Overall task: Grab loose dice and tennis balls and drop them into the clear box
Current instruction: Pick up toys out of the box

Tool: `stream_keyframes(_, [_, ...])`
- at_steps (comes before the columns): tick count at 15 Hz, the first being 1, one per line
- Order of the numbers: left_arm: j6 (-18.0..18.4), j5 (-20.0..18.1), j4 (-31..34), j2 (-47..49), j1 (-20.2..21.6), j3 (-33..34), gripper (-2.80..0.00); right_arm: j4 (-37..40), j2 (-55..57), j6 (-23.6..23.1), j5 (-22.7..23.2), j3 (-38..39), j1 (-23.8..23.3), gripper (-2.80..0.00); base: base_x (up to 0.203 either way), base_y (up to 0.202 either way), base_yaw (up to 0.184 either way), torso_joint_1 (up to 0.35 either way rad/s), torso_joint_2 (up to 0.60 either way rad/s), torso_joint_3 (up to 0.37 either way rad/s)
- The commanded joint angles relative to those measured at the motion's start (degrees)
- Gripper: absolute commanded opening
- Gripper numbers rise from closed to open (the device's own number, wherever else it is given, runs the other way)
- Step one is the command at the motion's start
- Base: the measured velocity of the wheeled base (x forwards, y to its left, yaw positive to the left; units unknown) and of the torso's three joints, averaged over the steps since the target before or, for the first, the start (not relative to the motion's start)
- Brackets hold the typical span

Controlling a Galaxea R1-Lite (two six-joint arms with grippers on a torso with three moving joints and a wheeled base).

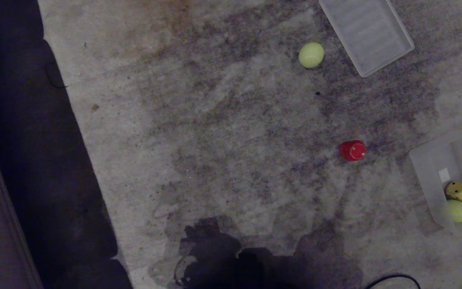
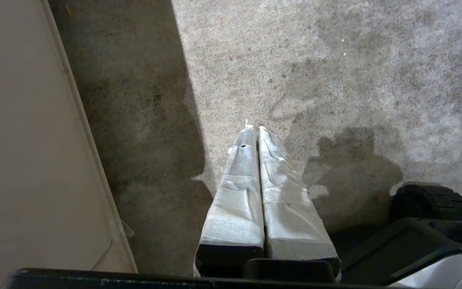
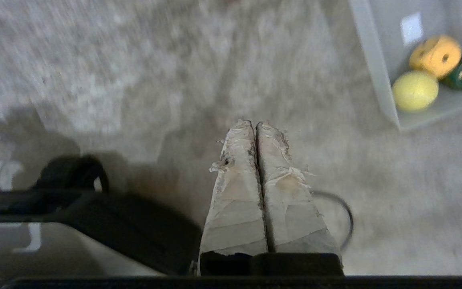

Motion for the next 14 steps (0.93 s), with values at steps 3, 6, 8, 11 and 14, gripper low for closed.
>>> stream_keyframes(3, [0.01, 0.03, -0.02, 0.09, 0.00, 0.09, -2.80, -3.62, 27.79, 0.38, 0.05, -6.39, -0.01, -2.80, 0.000, 0.000, 0.000, 0.000, 0.00, 0.000])
stream_keyframes(6, [0.01, 0.03, -0.02, 0.09, 0.00, 0.09, -2.80, -16.31, 47.37, 4.68, 0.08, -8.13, 0.79, -2.80, 0.000, 0.000, 0.000, 0.000, 0.00, 0.000])
stream_keyframes(8, [-0.07, 0.03, -0.02, 0.09, 0.00, 0.09, -2.80, -25.81, 58.19, 8.47, 0.23, -8.86, 3.17, -2.80, 0.000, 0.000, 0.000, 0.000, 0.00, 0.000])
stream_keyframes(11, [-0.08, 0.03, -0.02, 0.09, 0.00, 0.09, -2.80, -34.78, 67.66, 12.37, 3.67, -11.21, 5.82, -2.80, 0.000, 0.000, 0.000, 0.000, 0.00, 0.000])
stream_keyframes(14, [-0.08, 0.03, -0.02, 0.09, 0.00, 0.09, -2.80, -39.29, 73.86, 13.01, 7.48, -13.97, 6.07, -2.80, 0.000, 0.000, 0.000, 0.000, 0.00, 0.000])
